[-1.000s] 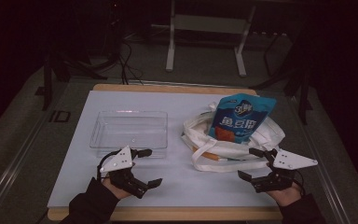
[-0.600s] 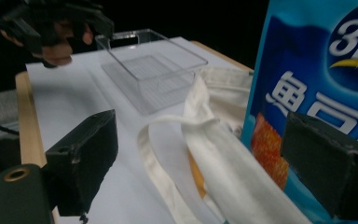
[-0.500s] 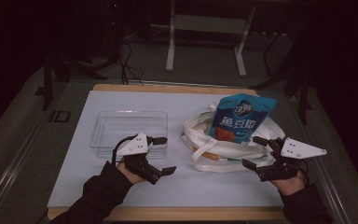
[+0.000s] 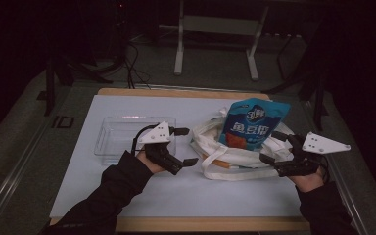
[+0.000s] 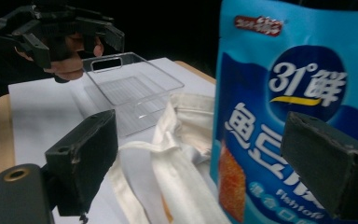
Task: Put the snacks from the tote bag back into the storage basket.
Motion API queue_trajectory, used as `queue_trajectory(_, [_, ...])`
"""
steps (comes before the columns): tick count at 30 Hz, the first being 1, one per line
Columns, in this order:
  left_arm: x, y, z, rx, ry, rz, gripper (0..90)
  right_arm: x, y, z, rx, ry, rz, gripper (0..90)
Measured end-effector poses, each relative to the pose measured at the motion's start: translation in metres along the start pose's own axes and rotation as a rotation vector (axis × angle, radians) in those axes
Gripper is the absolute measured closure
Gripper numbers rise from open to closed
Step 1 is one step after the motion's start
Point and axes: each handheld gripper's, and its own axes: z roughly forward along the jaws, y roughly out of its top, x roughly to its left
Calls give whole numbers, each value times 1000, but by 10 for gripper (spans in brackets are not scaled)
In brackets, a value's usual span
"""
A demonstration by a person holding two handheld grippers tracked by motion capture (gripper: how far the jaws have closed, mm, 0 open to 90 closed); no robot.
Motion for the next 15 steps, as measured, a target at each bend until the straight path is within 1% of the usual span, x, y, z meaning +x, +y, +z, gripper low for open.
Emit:
queue_trajectory(1, [2, 1, 3, -2, 4, 4, 12, -2, 1, 0, -3, 5, 0, 126])
queue_trajectory(3, [6, 4, 10, 5, -3, 12, 13, -6, 2, -2, -8, 8, -8, 130])
queue_trajectory(4, [8, 5, 13, 4, 3, 20, 12, -9, 2, -3, -9, 12, -8, 130])
queue_trajectory(5, [10, 7, 17, 2, -5, 17, 12, -11, 3, -4, -14, 11, -9, 130])
queue_trajectory(6, [13, 9, 21, 7, 8, 23, 12, -14, 4, -4, -19, 19, -8, 131])
queue_trajectory(8, [17, 11, 27, 5, 5, 22, 12, -19, 5, -6, -15, 4, -8, 131])
queue_trajectory(9, [20, 13, 31, 6, 11, 25, 12, -21, 5, -7, -18, 6, -3, 131])
queue_trajectory(11, [24, 15, 37, 7, 1, 24, 12, -26, 5, -8, -18, 6, -4, 137])
queue_trajectory(12, [26, 17, 42, 12, 6, 24, 12, -29, 4, -9, -20, 13, -5, 138])
queue_trajectory(14, [30, 19, 48, 19, 5, 22, 12, -34, 3, -10, -21, 2, 4, 139])
queue_trajectory(15, [32, 20, 51, 23, 8, 24, 12, -37, 1, -10, -21, 4, 9, 144])
